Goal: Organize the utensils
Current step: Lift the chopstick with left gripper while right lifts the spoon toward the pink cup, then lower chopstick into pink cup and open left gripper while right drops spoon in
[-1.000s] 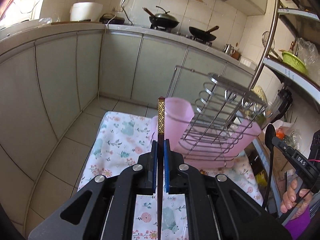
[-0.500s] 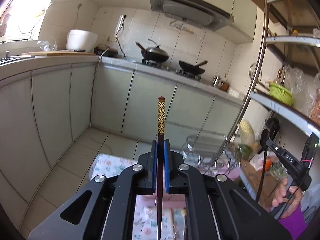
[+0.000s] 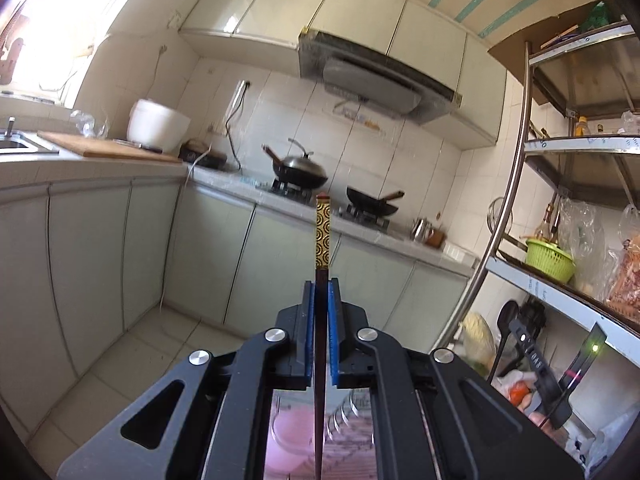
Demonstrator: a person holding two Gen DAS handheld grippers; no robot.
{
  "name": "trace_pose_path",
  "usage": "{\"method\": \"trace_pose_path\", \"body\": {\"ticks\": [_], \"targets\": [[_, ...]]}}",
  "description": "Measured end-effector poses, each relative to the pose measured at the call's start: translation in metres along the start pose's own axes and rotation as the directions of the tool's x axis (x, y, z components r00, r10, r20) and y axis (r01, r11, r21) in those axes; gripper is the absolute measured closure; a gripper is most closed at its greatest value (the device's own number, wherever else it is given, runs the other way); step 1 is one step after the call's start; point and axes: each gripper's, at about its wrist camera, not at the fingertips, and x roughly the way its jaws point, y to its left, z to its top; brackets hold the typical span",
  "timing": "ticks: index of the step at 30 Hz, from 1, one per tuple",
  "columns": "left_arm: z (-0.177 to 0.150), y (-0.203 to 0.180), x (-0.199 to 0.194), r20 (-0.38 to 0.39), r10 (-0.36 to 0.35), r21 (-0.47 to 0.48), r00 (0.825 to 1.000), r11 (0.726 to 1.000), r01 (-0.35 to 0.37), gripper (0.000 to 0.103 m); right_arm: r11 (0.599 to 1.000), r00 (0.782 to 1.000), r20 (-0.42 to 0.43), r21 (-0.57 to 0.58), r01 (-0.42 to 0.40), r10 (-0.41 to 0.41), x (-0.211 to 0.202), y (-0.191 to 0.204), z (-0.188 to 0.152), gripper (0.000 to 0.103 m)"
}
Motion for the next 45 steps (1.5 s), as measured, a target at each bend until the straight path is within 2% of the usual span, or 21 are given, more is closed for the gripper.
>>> {"method": "trace_pose_path", "body": {"ticks": [6, 11, 17, 21, 23, 27, 30, 33, 35, 36, 39, 41, 45], "targets": [[0.005, -0.003, 0.028, 0.067, 0.031, 0.005, 0.997, 0.999, -0.032, 0.098, 0.999, 0.999, -0.011, 0.017, 0.031, -0.031, 0.016, -0.008, -0.022, 0.101], [-0.01, -0.004, 0.054, 0.068, 0.073, 0.047, 0.995, 0.996, -0.076, 0.098, 0.999, 0.997, -0.066, 0.029, 0.034, -0.032, 0.022, -0.017, -0.039, 0.101], [-0.042, 0.005, 0.076, -0.066, 0.079, 0.052, 0.995, 0.996, -0.076, 0.098, 0.999, 0.983, -0.185, 0.048, 0.027, -0.017, 0.022, -0.024, -0.06, 0.101], [-0.066, 0.015, 0.085, -0.155, 0.079, 0.036, 0.985, 0.997, -0.074, 0.098, 0.997, 0.962, -0.273, 0.072, 0.027, -0.006, 0.022, -0.029, -0.075, 0.101], [-0.076, 0.021, 0.089, -0.199, 0.078, 0.019, 0.977, 0.997, -0.076, 0.098, 0.997, 0.957, -0.29, 0.069, 0.026, -0.005, 0.018, -0.028, -0.078, 0.101], [-0.092, 0.029, 0.094, -0.252, 0.077, -0.008, 0.965, 0.997, -0.082, 0.098, 0.997, 0.938, -0.347, 0.068, 0.025, 0.0, 0.016, -0.027, -0.082, 0.1], [-0.095, 0.032, 0.095, -0.257, 0.085, -0.024, 0.963, 0.995, -0.094, 0.098, 0.997, 0.926, -0.378, 0.068, 0.032, -0.004, 0.014, -0.028, -0.087, 0.1], [-0.097, 0.035, 0.098, -0.282, 0.091, -0.041, 0.955, 0.993, -0.107, 0.093, 0.998, 0.918, -0.396, 0.058, 0.037, -0.01, 0.012, -0.026, -0.088, 0.1], [-0.097, 0.039, 0.098, -0.3, 0.093, -0.06, 0.949, 0.991, -0.117, 0.081, 0.997, 0.906, -0.423, 0.064, 0.039, -0.008, 0.014, -0.027, -0.09, 0.096], [-0.097, 0.041, 0.098, -0.305, 0.094, -0.072, 0.948, 0.99, -0.122, 0.079, 0.997, 0.903, -0.43, 0.065, 0.041, -0.01, 0.013, -0.027, -0.09, 0.095], [-0.096, 0.047, 0.093, -0.309, 0.089, -0.108, 0.947, 0.986, -0.128, 0.076, 0.997, 0.903, -0.43, 0.07, 0.043, -0.009, 0.01, -0.028, -0.088, 0.081], [-0.092, 0.049, 0.089, -0.302, 0.09, -0.115, 0.949, 0.985, -0.13, 0.074, 0.996, 0.91, -0.414, 0.077, 0.041, -0.005, 0.005, -0.028, -0.085, 0.067], [-0.084, 0.05, 0.079, -0.281, 0.097, -0.119, 0.955, 0.984, -0.135, 0.073, 0.997, 0.919, -0.394, 0.058, 0.045, -0.018, -0.006, -0.027, -0.077, 0.067]]}}
